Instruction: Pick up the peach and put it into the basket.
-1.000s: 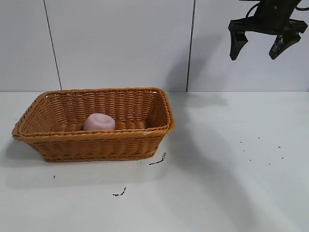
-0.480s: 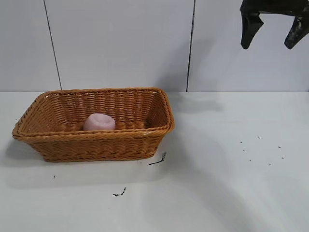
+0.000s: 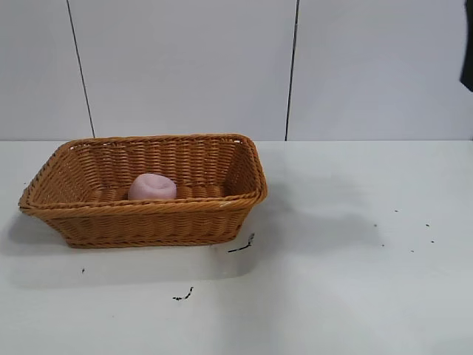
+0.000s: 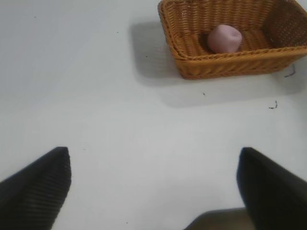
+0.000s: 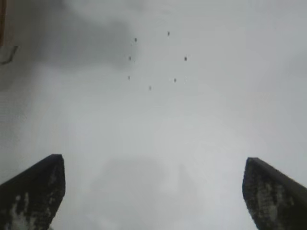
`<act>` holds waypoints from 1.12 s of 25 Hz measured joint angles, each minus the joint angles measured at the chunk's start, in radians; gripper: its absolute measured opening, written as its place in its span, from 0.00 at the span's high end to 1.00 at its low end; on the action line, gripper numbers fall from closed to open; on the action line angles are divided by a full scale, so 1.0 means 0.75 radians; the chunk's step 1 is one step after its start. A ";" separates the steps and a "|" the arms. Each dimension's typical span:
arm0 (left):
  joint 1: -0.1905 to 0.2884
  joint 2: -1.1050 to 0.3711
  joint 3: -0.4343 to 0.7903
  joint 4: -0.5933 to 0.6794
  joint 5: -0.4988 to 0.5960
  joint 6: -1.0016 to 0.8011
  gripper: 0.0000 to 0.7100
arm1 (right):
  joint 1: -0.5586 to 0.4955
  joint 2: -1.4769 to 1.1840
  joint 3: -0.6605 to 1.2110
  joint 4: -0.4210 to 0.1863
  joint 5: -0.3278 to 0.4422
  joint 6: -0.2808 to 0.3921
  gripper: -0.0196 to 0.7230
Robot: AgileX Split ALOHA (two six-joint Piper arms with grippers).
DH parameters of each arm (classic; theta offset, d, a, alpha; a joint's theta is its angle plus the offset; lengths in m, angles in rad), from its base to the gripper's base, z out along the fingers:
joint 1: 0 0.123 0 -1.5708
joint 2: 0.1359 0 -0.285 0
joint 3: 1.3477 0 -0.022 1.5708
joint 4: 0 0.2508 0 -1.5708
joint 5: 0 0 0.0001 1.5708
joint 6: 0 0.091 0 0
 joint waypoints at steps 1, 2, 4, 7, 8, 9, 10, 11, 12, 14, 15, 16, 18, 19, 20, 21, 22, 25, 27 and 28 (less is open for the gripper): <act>0.000 0.000 0.000 0.000 0.000 0.000 0.03 | 0.000 -0.100 0.070 -0.001 -0.042 0.000 0.05; 0.000 0.000 0.000 0.000 0.000 0.000 0.03 | 0.000 -0.183 0.123 -0.001 -0.082 0.000 0.05; 0.000 0.000 0.000 0.000 0.000 0.000 0.03 | 0.000 -0.381 0.228 -0.001 -0.137 0.000 0.05; 0.000 0.000 0.000 0.000 0.000 0.000 0.03 | 0.000 -0.639 0.320 -0.001 -0.158 0.000 0.05; 0.000 0.000 0.000 0.000 0.000 0.000 0.03 | 0.000 -0.716 0.330 -0.003 -0.157 0.000 0.05; 0.000 0.000 0.000 0.000 0.000 0.000 0.03 | 0.000 -0.775 0.332 -0.003 -0.157 0.000 0.05; 0.000 0.000 0.000 0.000 0.000 0.000 0.03 | 0.000 -0.841 0.333 -0.003 -0.159 0.002 0.05; 0.000 0.000 0.000 0.000 0.000 0.000 0.03 | 0.000 -0.901 0.333 -0.003 -0.161 0.007 0.05; 0.000 0.000 0.000 0.000 0.000 0.000 0.03 | 0.000 -0.946 0.333 -0.003 -0.161 0.014 0.05; 0.000 0.000 0.000 0.000 0.000 0.000 0.03 | 0.000 -1.039 0.336 -0.003 -0.161 0.024 0.05; 0.000 0.000 0.000 0.000 0.000 0.000 0.03 | 0.000 -1.078 0.337 -0.006 -0.161 0.025 0.05; 0.000 0.000 0.000 0.000 0.000 0.000 0.03 | 0.000 -1.109 0.337 -0.007 -0.161 0.030 0.05; 0.000 0.000 0.000 0.000 0.000 0.000 0.03 | 0.000 -1.166 0.337 -0.008 -0.161 0.032 0.05; 0.000 0.000 0.000 0.000 0.000 0.000 0.03 | 0.000 -1.178 0.337 -0.008 -0.161 0.033 0.05; 0.000 0.000 0.000 0.000 0.000 0.000 0.03 | 0.000 -1.184 0.337 -0.008 -0.161 0.035 0.05; 0.000 0.000 0.000 0.000 0.000 0.000 0.03 | 0.000 -1.185 0.338 -0.011 -0.161 0.034 0.05; 0.000 0.000 0.000 0.000 0.000 0.000 0.03 | 0.000 -1.185 0.338 -0.011 -0.161 0.034 0.05; 0.000 0.000 0.000 0.000 0.000 0.000 0.03 | 0.000 -1.185 0.338 -0.016 -0.161 0.038 0.05; 0.000 0.000 0.000 0.000 0.000 0.000 0.03 | 0.000 -1.185 0.338 -0.017 -0.161 0.040 0.05; 0.000 0.000 0.000 0.000 0.000 0.000 0.03 | 0.000 -1.185 0.338 -0.017 -0.161 0.040 0.05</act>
